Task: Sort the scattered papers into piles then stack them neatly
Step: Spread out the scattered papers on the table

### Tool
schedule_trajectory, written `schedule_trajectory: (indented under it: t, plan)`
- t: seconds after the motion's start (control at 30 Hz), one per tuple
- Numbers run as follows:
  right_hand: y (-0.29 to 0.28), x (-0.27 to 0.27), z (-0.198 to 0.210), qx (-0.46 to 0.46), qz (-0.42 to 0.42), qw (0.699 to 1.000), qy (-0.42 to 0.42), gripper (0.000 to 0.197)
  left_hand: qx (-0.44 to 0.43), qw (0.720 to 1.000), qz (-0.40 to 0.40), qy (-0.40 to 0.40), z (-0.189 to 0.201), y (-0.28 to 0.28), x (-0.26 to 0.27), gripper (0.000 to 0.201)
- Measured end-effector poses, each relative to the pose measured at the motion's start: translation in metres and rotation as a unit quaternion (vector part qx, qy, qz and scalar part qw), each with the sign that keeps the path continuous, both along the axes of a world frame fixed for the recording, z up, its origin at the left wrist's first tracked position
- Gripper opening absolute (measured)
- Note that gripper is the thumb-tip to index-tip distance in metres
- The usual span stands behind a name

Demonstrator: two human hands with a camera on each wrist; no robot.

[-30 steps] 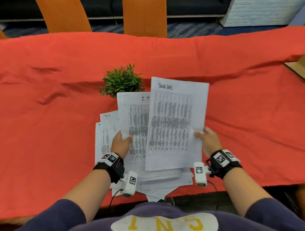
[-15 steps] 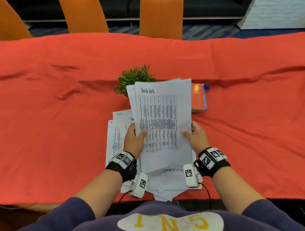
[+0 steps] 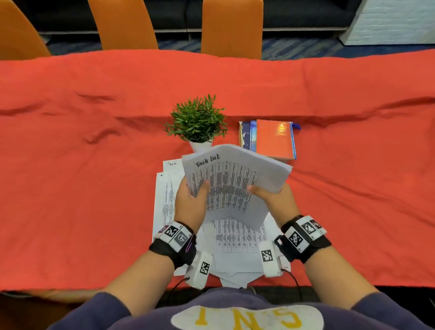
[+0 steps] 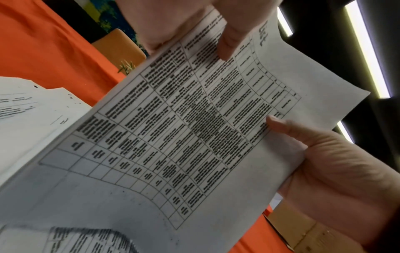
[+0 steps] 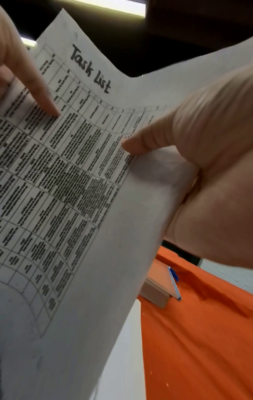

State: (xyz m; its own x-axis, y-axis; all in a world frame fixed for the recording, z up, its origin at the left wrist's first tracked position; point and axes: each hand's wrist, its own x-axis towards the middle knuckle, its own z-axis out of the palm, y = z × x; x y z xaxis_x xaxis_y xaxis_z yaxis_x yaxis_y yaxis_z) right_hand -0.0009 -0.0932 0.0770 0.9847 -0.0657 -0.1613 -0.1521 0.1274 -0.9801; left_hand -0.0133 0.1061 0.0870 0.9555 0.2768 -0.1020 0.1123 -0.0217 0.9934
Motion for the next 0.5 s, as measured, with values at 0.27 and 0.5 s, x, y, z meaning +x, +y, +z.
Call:
schedule_trajectory:
  t: [0.27,0.5]
  plan:
    - [0.004,-0.004,0.003,-0.005,0.018,1.0,0.014,0.033,-0.042,0.999,0.027,-0.016,0.003,0.012,-0.001,0.037]
    - [0.01,-0.003,0.001,-0.005,0.017,1.0,0.003,0.03,-0.035,0.999,0.038,-0.007,0.003,0.013,-0.001,0.03]
